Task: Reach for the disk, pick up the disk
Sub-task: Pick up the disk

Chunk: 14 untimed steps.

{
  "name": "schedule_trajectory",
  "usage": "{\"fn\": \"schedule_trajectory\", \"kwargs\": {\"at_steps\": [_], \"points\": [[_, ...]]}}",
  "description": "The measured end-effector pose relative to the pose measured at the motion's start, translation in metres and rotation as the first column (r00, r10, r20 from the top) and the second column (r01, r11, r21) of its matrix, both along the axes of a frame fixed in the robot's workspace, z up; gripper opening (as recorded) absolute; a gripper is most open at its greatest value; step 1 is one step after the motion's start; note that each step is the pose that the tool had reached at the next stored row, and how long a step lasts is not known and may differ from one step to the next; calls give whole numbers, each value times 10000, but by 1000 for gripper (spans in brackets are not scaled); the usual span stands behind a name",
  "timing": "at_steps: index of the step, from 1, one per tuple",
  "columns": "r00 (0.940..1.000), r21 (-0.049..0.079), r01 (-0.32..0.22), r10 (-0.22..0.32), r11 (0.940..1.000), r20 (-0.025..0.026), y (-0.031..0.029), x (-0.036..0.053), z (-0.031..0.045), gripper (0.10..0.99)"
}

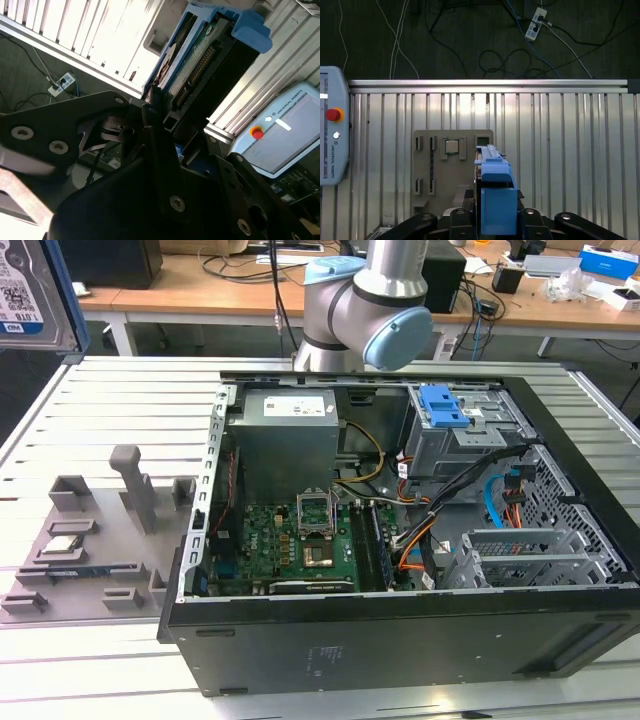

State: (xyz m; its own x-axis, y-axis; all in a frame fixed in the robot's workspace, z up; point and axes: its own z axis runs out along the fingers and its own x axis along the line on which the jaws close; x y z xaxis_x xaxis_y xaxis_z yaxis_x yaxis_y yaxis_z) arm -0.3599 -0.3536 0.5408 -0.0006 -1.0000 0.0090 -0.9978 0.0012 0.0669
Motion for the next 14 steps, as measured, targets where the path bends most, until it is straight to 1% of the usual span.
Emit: {"fn": "schedule_trajectory", "kwargs": {"at_steps": [2, 6, 7, 9, 10, 11, 14], "points": [[10000, 1, -1, 1, 10000, -18, 0, 5, 72, 365], [10000, 0, 0, 0, 10000, -45, 0, 12, 172, 365], [10000, 1, 0, 0, 10000, -65, 0, 17, 251, 365], [10000, 1, 0, 0, 10000, -81, 0, 21, 306, 365], [9999, 1, -1, 1, 10000, -100, 0, 26, 371, 365], [9999, 1, -1, 1, 10000, -114, 0, 29, 419, 365], [9999, 0, 0, 0, 10000, -143, 0, 35, 511, 365]]}}
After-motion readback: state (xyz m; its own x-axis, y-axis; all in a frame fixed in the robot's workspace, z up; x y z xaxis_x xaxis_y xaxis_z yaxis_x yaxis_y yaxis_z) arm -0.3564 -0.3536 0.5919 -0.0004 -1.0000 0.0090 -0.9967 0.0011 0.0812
